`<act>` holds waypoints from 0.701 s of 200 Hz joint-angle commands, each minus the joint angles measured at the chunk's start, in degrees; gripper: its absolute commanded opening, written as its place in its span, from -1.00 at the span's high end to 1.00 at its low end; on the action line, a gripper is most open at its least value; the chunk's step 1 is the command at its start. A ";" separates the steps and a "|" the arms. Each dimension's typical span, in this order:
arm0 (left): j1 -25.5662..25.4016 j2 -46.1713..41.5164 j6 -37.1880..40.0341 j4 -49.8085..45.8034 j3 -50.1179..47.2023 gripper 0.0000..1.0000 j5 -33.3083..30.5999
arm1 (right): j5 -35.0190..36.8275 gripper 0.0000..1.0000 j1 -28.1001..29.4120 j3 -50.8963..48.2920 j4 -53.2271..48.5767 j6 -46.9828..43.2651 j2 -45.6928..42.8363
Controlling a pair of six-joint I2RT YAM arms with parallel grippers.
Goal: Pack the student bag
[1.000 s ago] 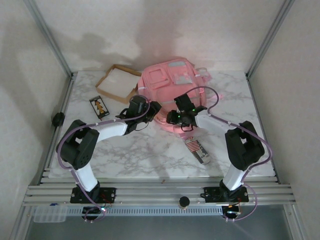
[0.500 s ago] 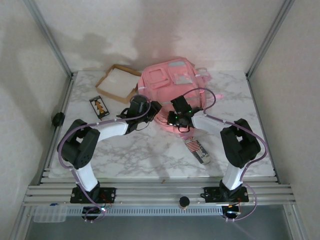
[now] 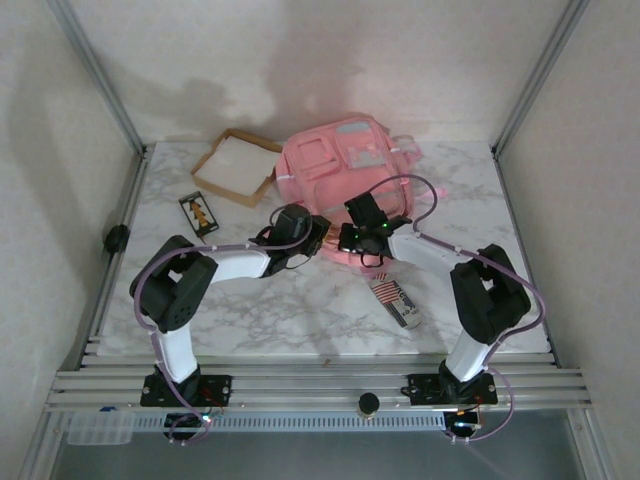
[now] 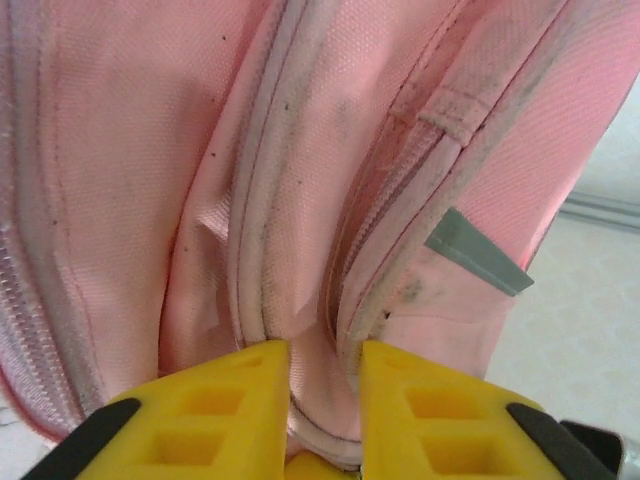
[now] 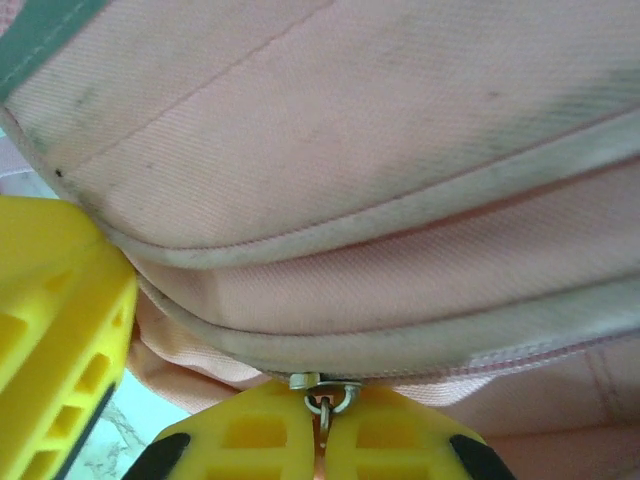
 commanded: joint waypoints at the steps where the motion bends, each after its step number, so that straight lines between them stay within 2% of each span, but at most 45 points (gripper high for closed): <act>1: 1.39 1.54 -0.95 -6.68 -0.47 0.56 -7.12 | 6.50 1.00 -2.86 -1.58 -3.39 -2.06 -4.50; 52: 5.76 0.65 4.04 -12.04 -1.91 0.54 -11.70 | 8.27 1.00 -11.80 -4.09 -4.13 -8.42 -7.11; 76: 8.19 1.01 7.04 -13.30 -0.76 0.54 -10.94 | 9.23 1.00 -12.97 -1.68 -5.21 -10.89 -6.20; 89: 8.67 0.12 8.59 -12.33 -0.68 0.49 -9.60 | 6.41 1.00 -12.40 -1.61 -4.52 -11.71 -6.73; 104: 8.14 -1.21 9.59 -10.94 -0.36 0.38 -5.88 | 2.56 1.00 -11.85 -2.55 -3.48 -11.31 -7.49; 123: 5.29 -3.08 7.28 -8.13 -0.67 0.17 -0.69 | 1.39 1.00 -11.73 -3.25 -3.89 -10.67 -7.98; 140: 1.57 -4.15 4.31 -5.31 0.03 0.14 1.27 | 1.10 1.00 -11.73 -4.52 -2.96 -10.71 -8.88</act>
